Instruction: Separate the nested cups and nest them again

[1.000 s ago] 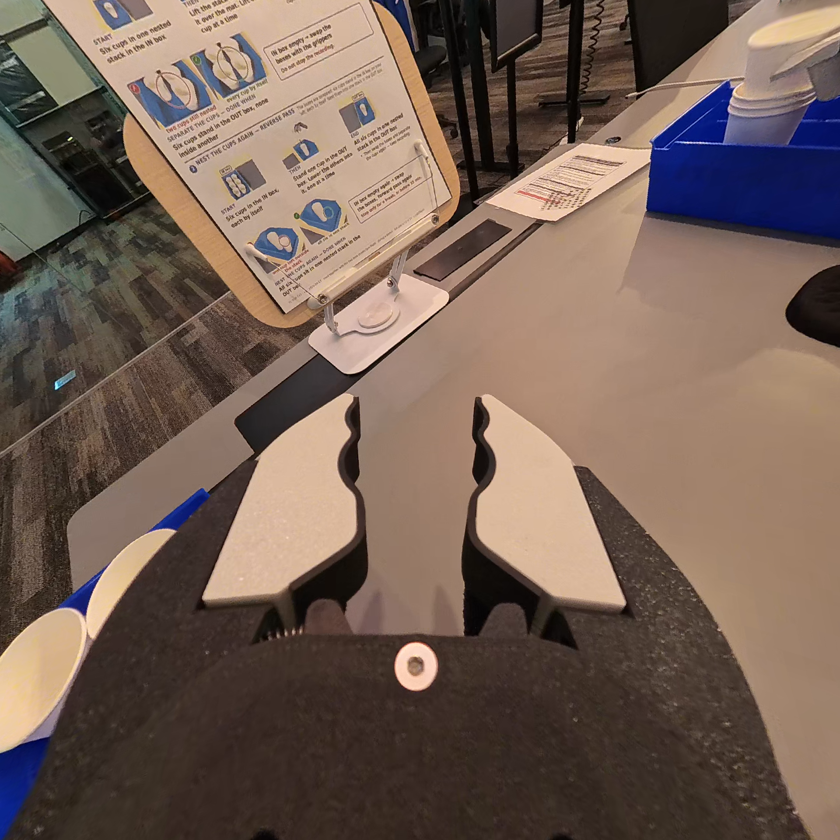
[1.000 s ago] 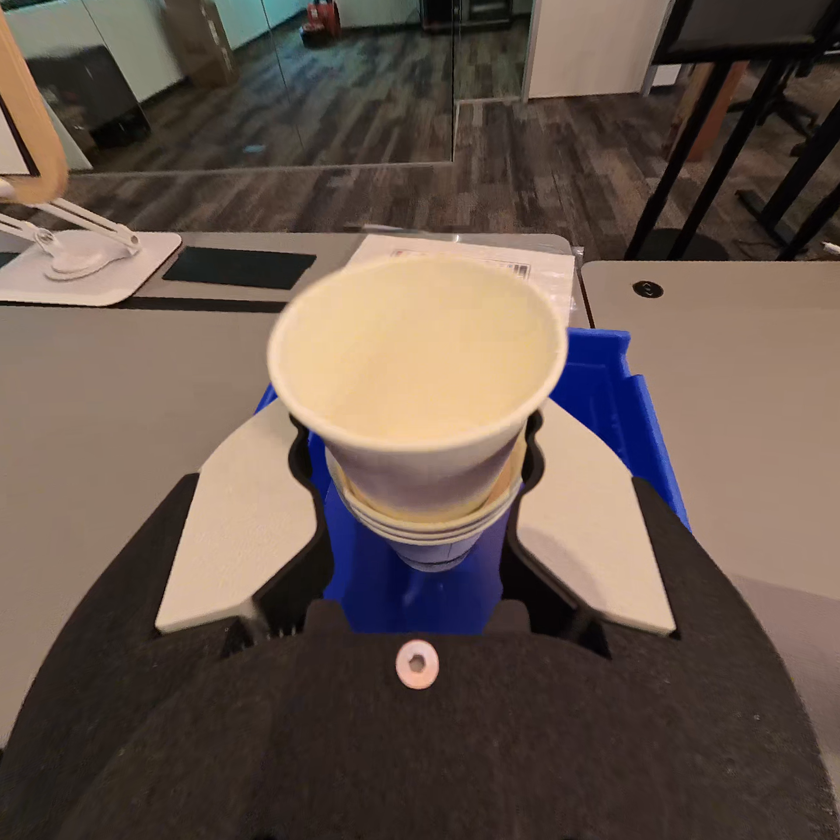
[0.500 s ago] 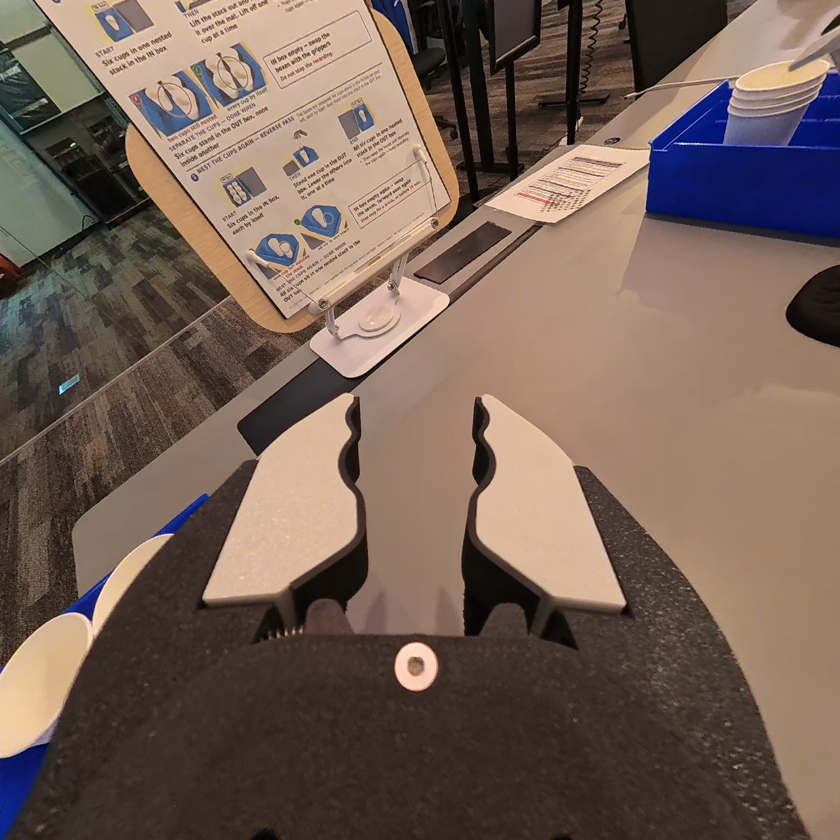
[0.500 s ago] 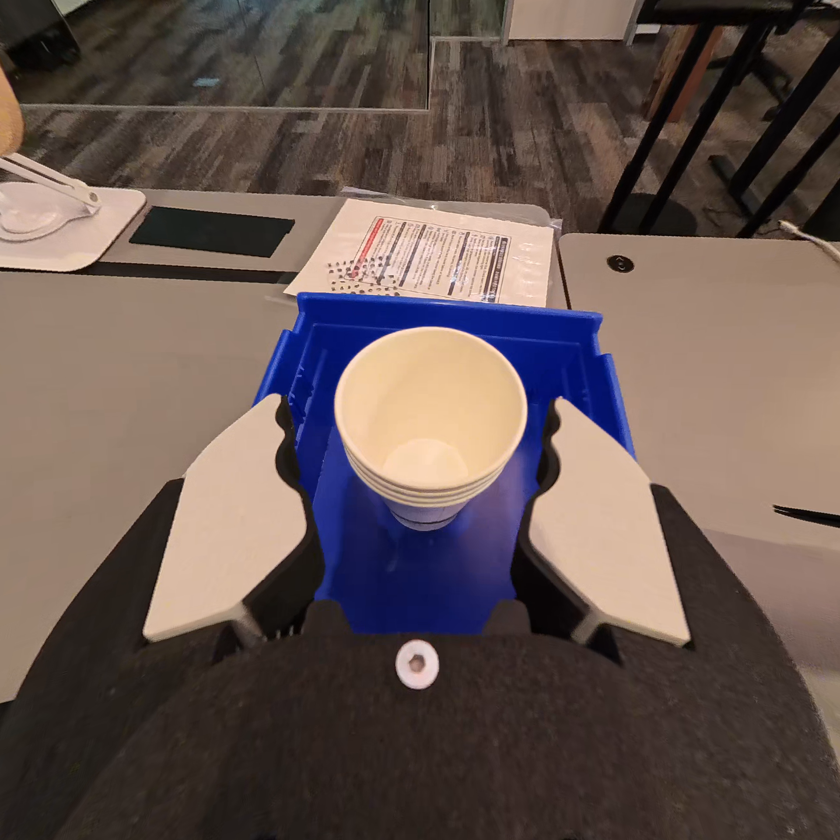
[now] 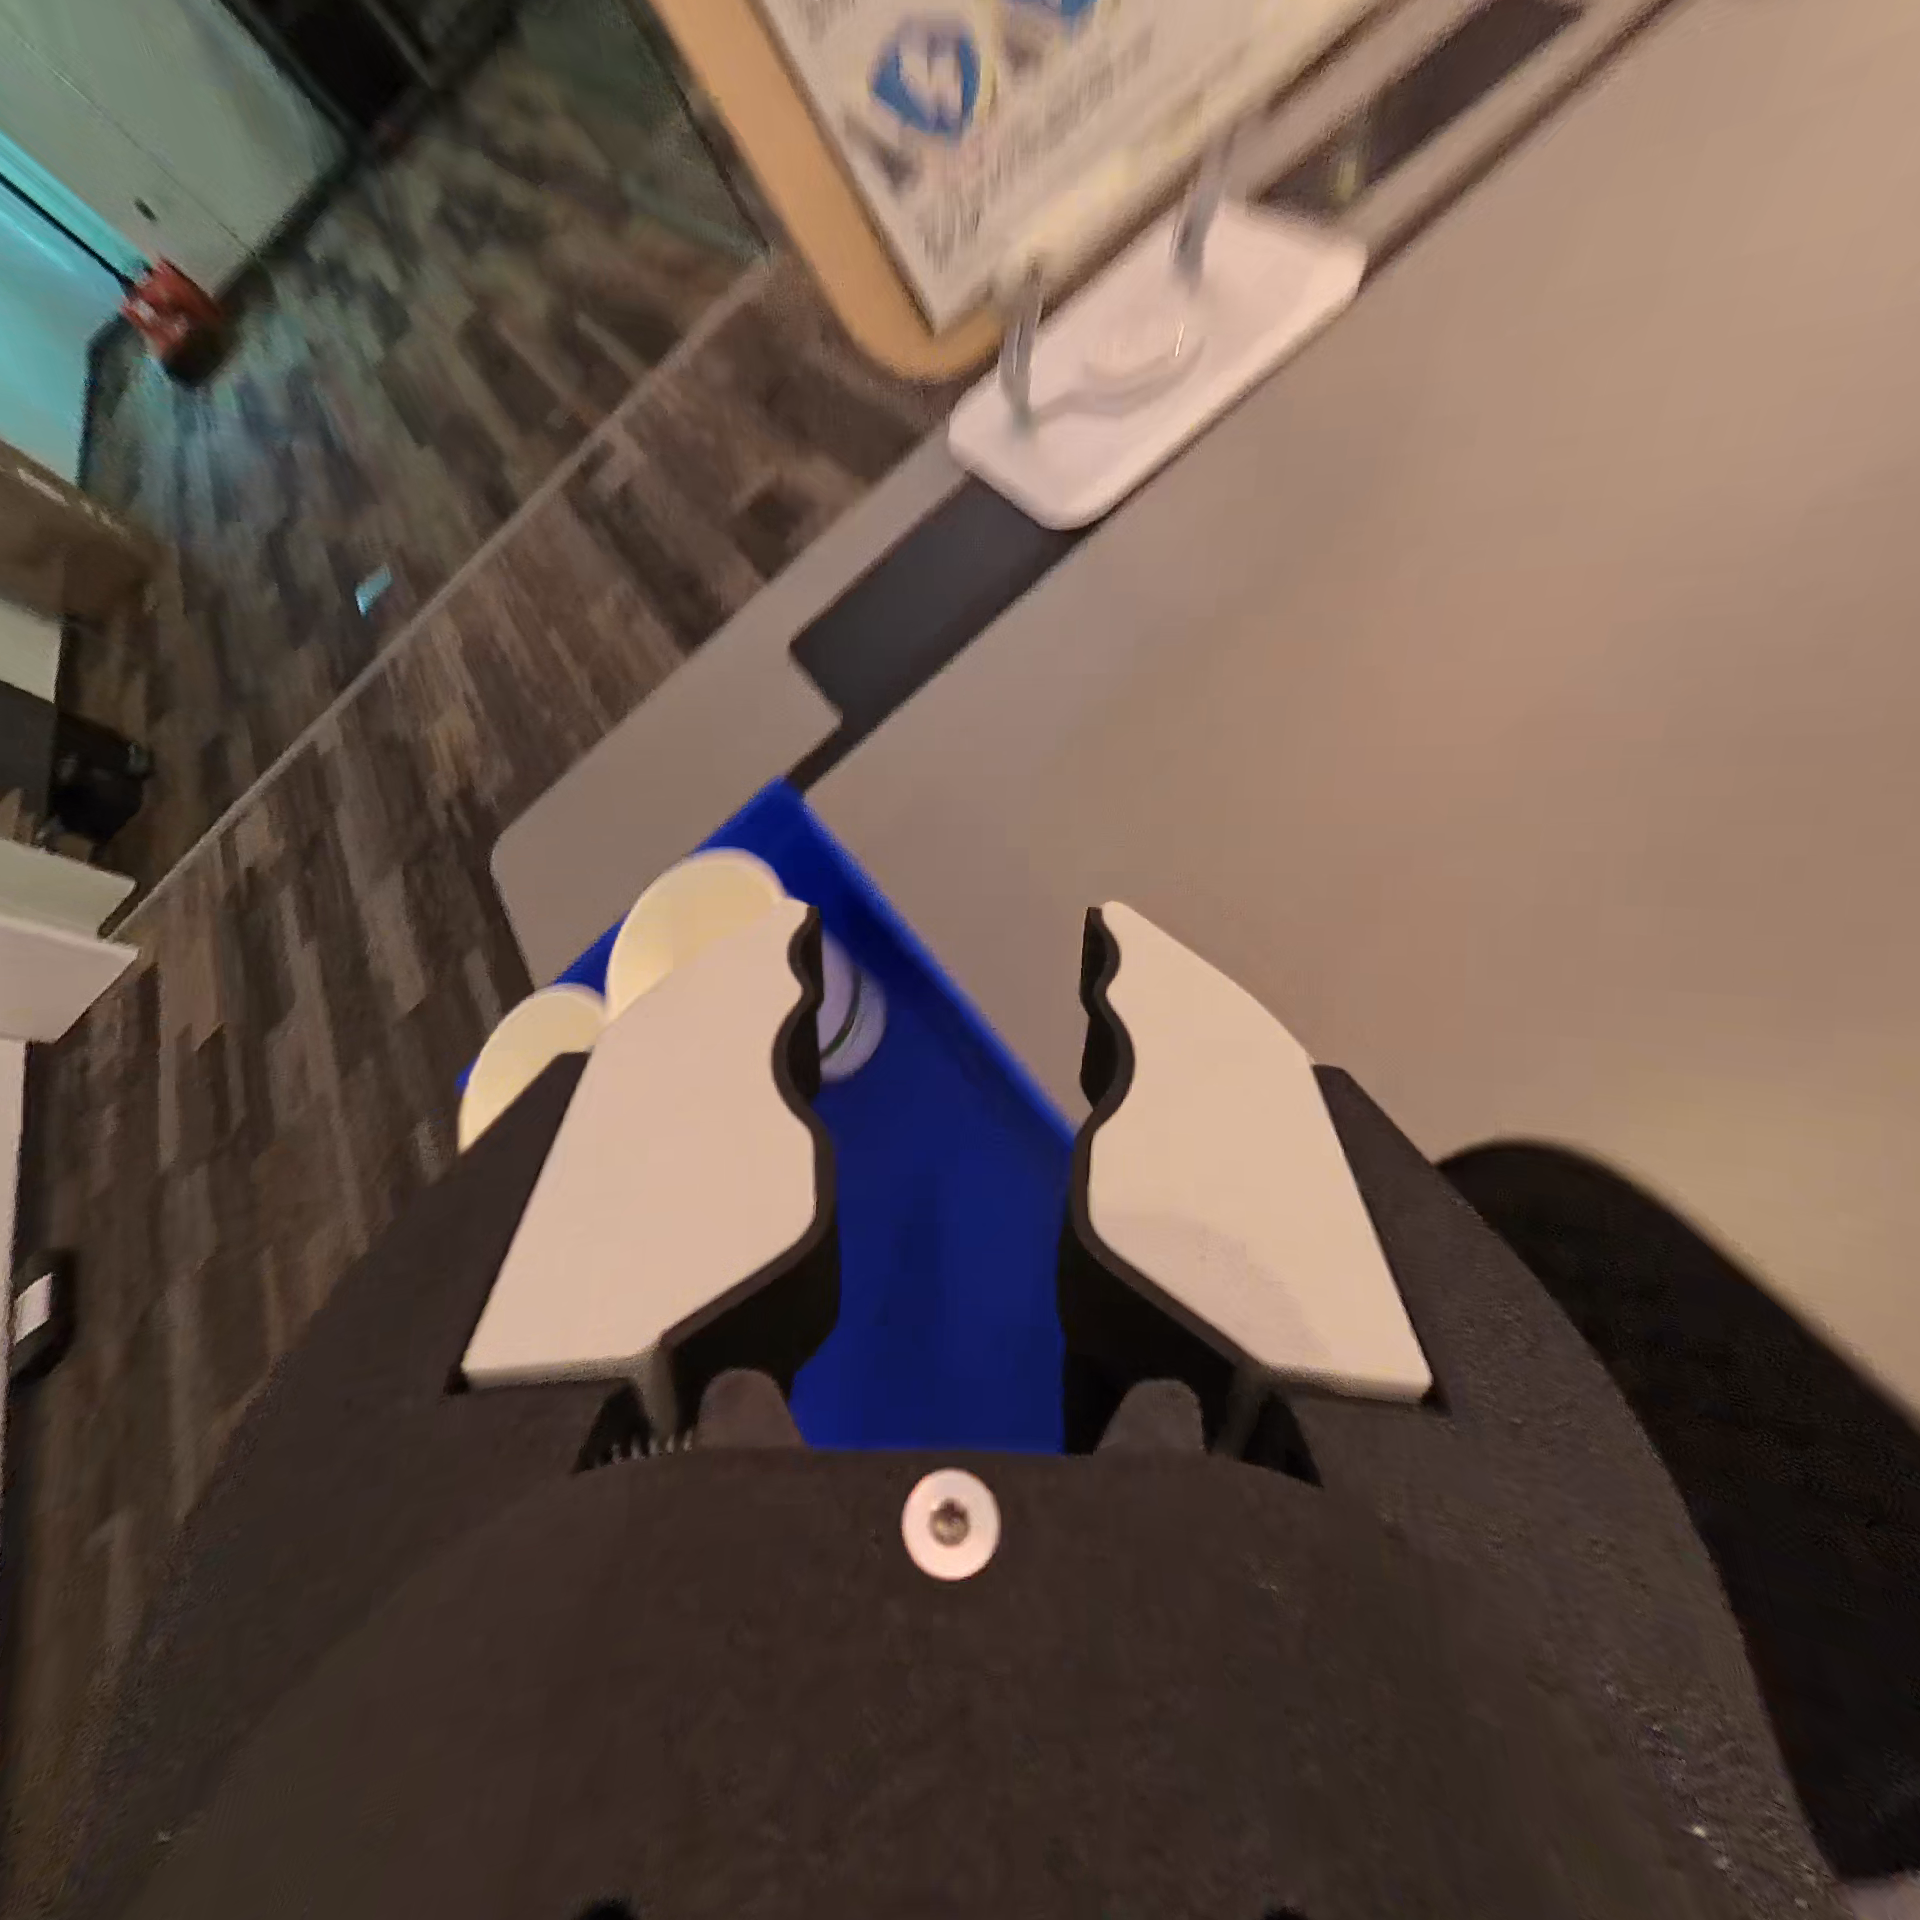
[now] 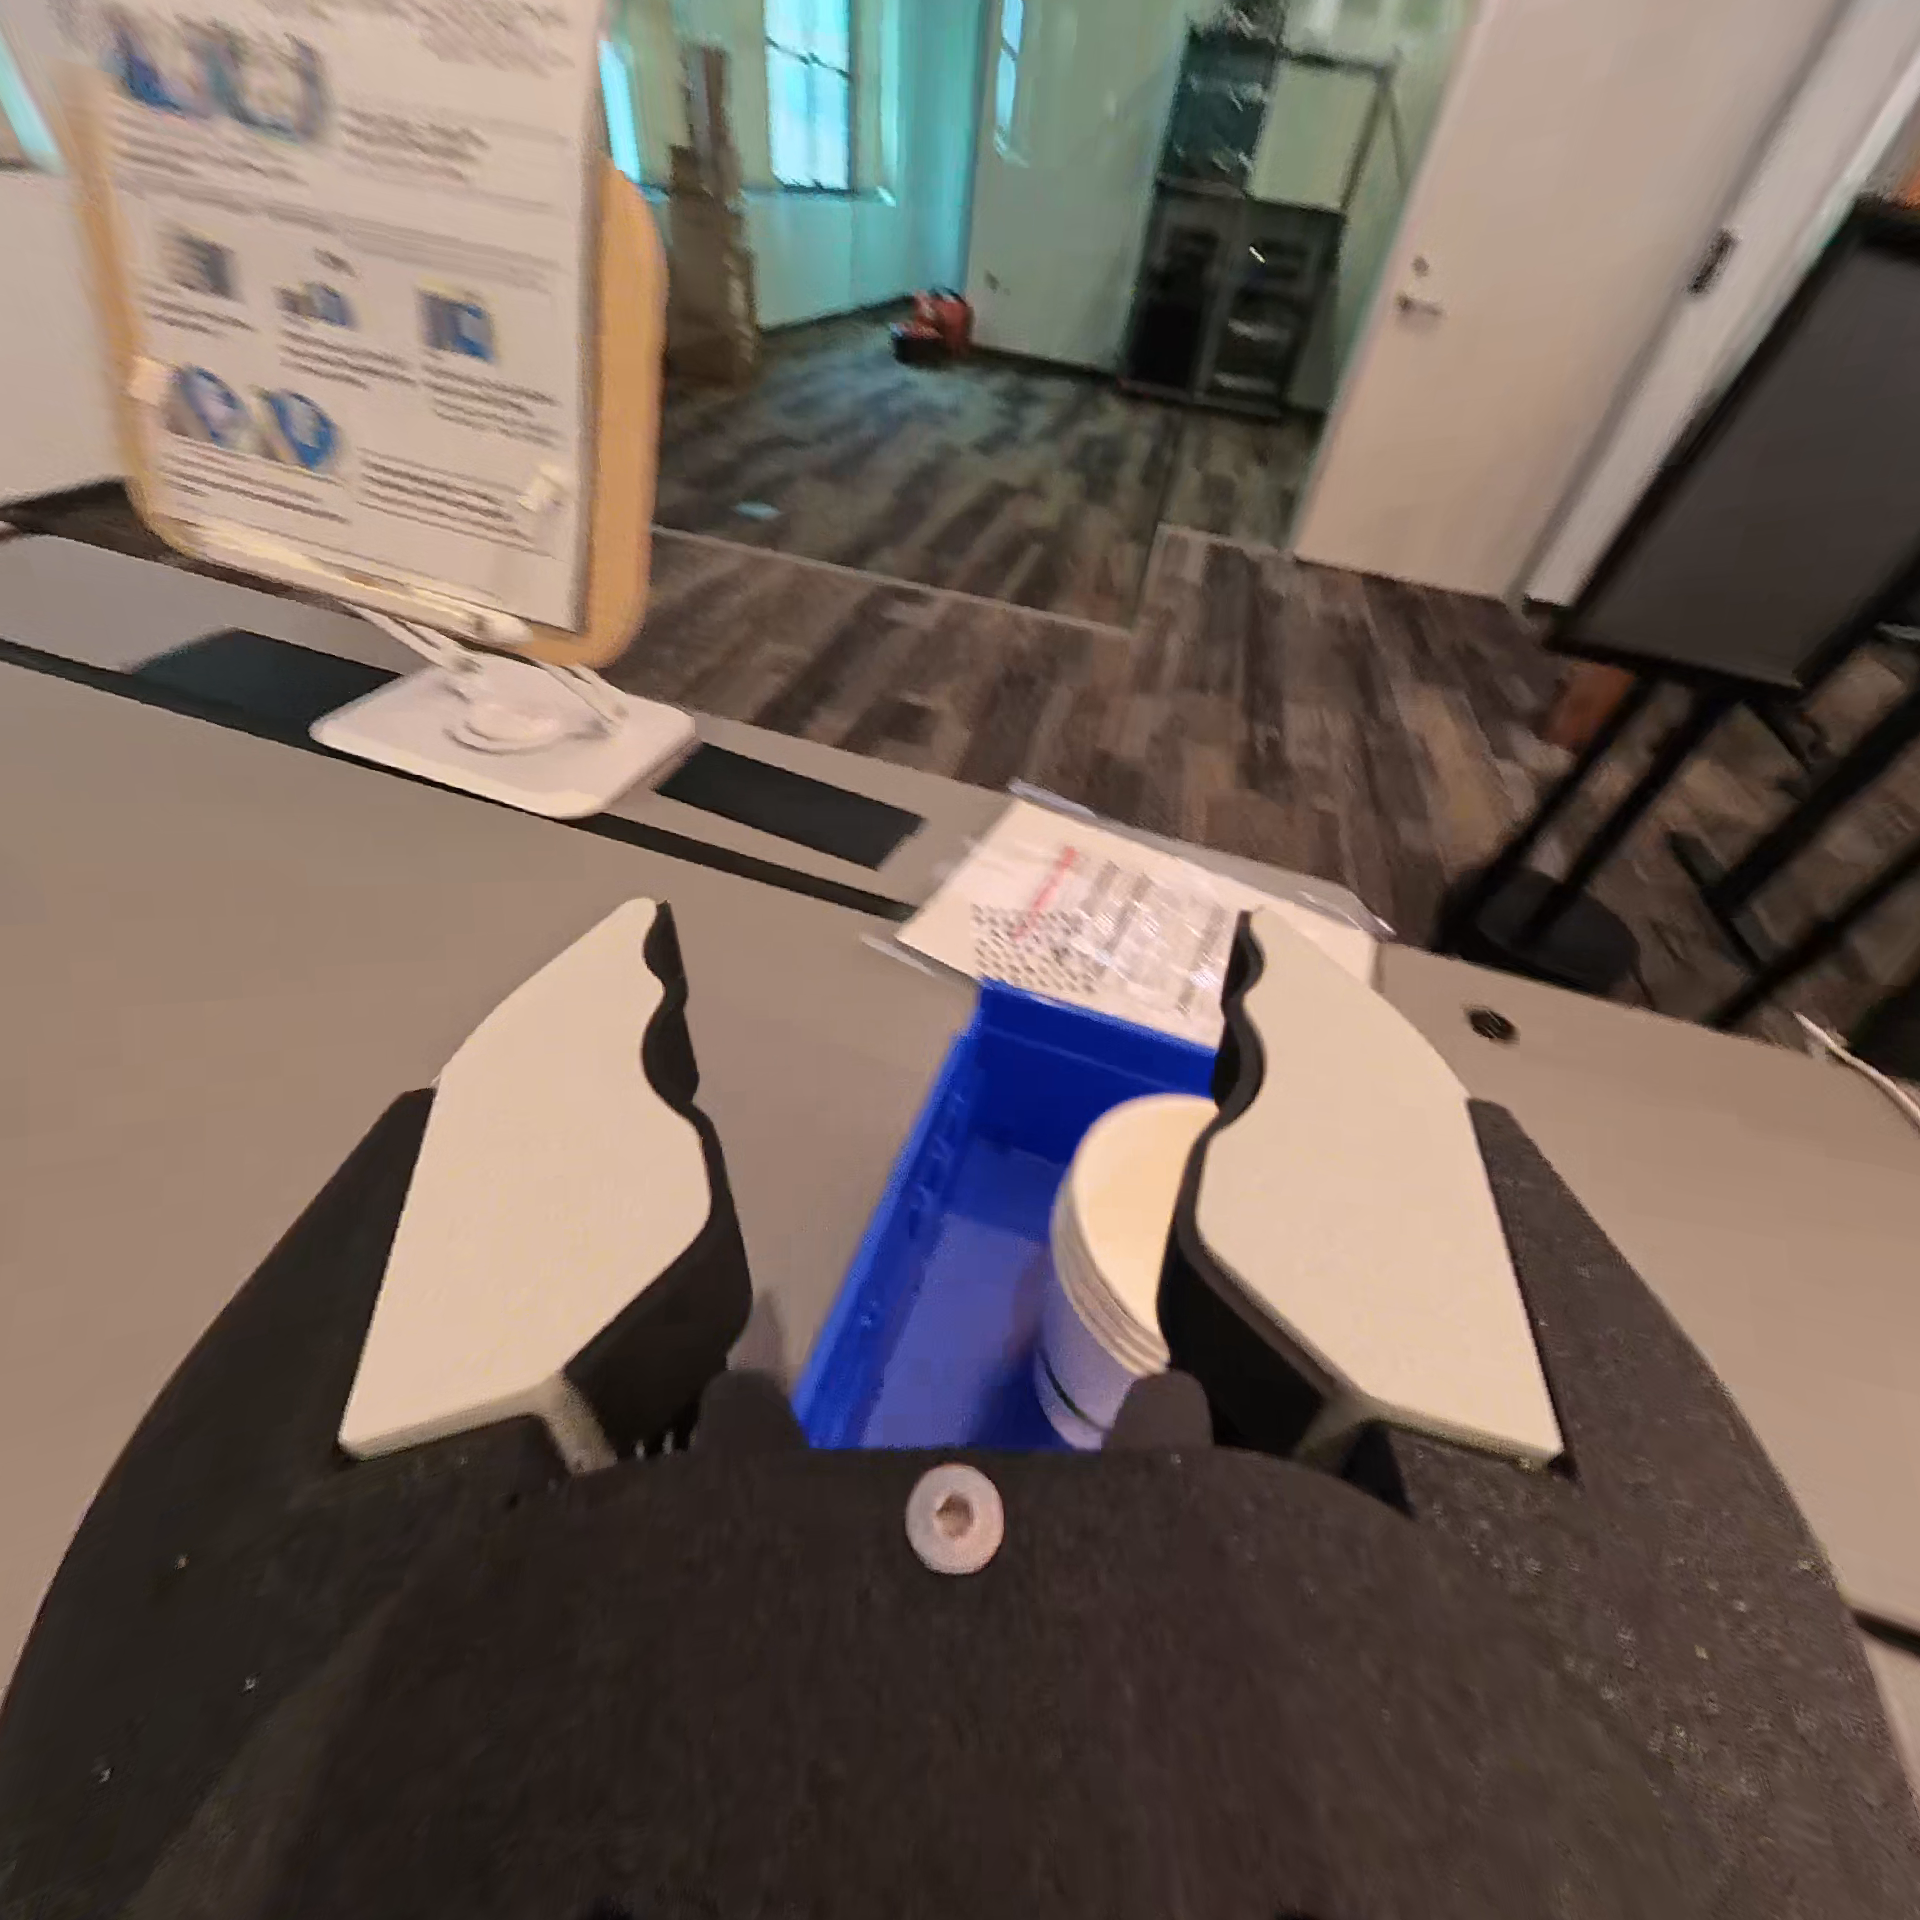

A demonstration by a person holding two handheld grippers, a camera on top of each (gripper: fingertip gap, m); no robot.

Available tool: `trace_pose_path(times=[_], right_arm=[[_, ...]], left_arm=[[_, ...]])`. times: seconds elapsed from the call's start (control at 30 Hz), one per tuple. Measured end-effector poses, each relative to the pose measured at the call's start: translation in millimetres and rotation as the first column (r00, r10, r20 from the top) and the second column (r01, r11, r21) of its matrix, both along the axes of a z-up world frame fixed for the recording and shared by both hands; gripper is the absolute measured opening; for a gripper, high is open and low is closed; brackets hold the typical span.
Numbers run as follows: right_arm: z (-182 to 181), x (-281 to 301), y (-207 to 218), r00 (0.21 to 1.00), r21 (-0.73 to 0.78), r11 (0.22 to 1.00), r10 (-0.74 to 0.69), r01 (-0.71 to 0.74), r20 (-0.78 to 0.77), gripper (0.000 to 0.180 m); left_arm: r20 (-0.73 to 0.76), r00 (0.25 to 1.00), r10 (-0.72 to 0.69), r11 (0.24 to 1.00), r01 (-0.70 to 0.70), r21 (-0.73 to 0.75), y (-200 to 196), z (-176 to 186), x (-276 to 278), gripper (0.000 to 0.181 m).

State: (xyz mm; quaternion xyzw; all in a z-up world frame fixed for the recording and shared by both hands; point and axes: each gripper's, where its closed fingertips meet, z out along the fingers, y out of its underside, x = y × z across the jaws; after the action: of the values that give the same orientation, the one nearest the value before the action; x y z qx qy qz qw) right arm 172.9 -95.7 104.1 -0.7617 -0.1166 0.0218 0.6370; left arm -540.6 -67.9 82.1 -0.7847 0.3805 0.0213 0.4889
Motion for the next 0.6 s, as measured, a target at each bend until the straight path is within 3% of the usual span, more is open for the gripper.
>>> trace_pose_path(times=[0.13,0.27,0.6], right_arm=[[19,-49,1,0.979,0.068,0.978,0.199,-0.196,-0.04,0.096],[28,-83,4,0.95,0.096,0.947,0.312,-0.307,-0.035,0.094],[16,-101,14,0.932,0.044,0.932,0.362,-0.36,-0.029,0.094]], left_arm=[[-0.25,0.968,0.014,0.986,-0.054,-0.156,18,-42,-56,0.049],[-0.424,0.905,0.034,0.979,-0.116,-0.169,46,-70,-93,0.048],[-0.622,0.77,-0.143,0.969,-0.017,-0.245,106,-124,-72,0.044]])
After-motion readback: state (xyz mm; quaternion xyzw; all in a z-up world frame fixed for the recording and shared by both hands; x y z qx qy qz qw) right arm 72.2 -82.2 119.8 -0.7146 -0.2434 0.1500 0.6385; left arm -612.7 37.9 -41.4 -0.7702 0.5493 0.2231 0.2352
